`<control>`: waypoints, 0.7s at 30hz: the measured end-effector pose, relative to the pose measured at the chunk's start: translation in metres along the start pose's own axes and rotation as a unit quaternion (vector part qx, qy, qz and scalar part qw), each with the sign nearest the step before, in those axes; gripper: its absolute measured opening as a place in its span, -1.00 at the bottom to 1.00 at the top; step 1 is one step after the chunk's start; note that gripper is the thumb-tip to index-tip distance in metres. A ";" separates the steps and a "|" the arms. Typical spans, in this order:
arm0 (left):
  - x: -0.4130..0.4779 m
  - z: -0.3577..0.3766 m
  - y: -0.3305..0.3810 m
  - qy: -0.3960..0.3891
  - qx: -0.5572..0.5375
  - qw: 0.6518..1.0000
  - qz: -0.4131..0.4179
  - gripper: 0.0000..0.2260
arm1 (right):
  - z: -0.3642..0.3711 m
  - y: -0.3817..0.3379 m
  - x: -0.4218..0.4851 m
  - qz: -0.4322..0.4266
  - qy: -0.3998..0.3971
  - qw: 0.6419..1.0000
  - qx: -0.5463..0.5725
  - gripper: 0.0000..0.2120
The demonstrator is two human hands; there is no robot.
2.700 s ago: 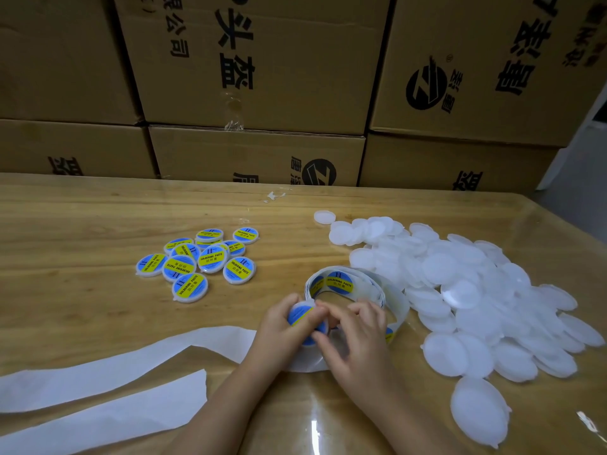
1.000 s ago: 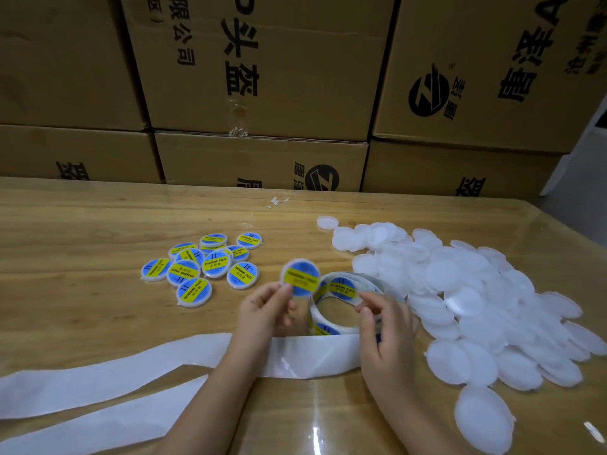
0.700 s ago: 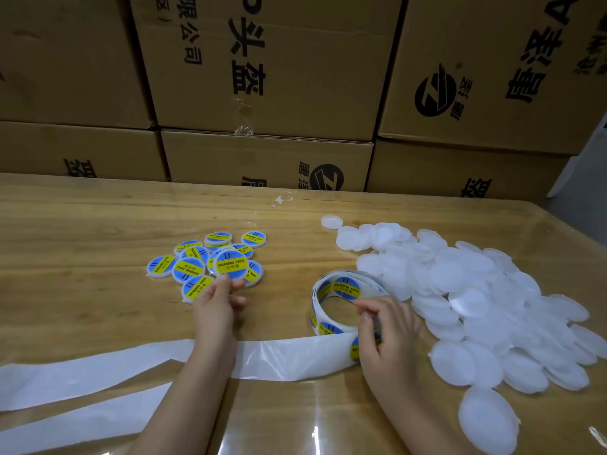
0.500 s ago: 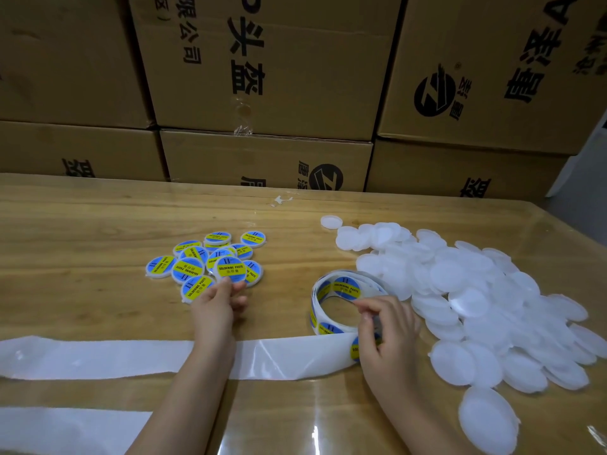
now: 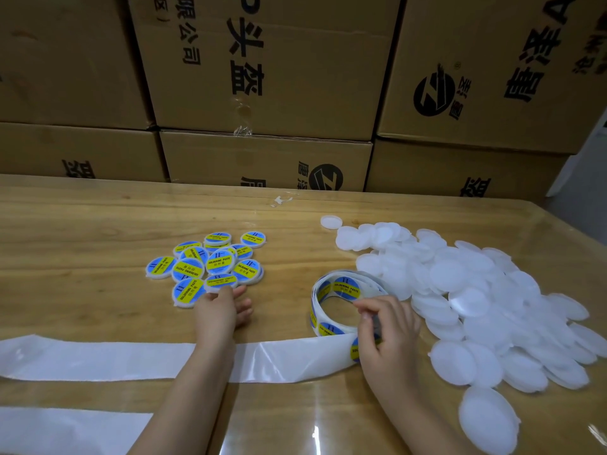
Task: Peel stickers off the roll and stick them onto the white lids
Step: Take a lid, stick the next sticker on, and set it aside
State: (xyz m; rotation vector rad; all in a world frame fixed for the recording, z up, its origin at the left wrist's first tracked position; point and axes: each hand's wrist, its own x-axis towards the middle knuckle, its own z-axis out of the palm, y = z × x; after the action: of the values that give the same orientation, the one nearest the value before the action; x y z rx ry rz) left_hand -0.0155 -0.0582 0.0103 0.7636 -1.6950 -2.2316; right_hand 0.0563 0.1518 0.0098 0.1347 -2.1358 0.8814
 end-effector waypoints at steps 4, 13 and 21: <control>-0.002 0.003 -0.001 -0.009 0.040 0.999 0.025 -0.80 | 0.000 0.001 0.000 0.000 0.002 1.000 -0.004 -0.77; -0.005 0.000 0.005 -0.040 0.163 0.986 0.010 -0.74 | -0.001 0.000 0.002 0.001 0.003 1.000 -0.008 -0.76; -0.003 -0.016 0.008 0.024 0.393 0.903 0.169 -0.66 | 0.001 0.001 0.002 0.001 0.005 1.000 -0.013 -0.75</control>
State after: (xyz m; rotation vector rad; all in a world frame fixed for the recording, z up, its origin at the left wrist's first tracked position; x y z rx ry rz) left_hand -0.0057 -0.0724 0.0158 0.5849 -2.4890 -1.2521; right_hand 0.0545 0.1524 0.0101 0.1139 -2.1372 0.8545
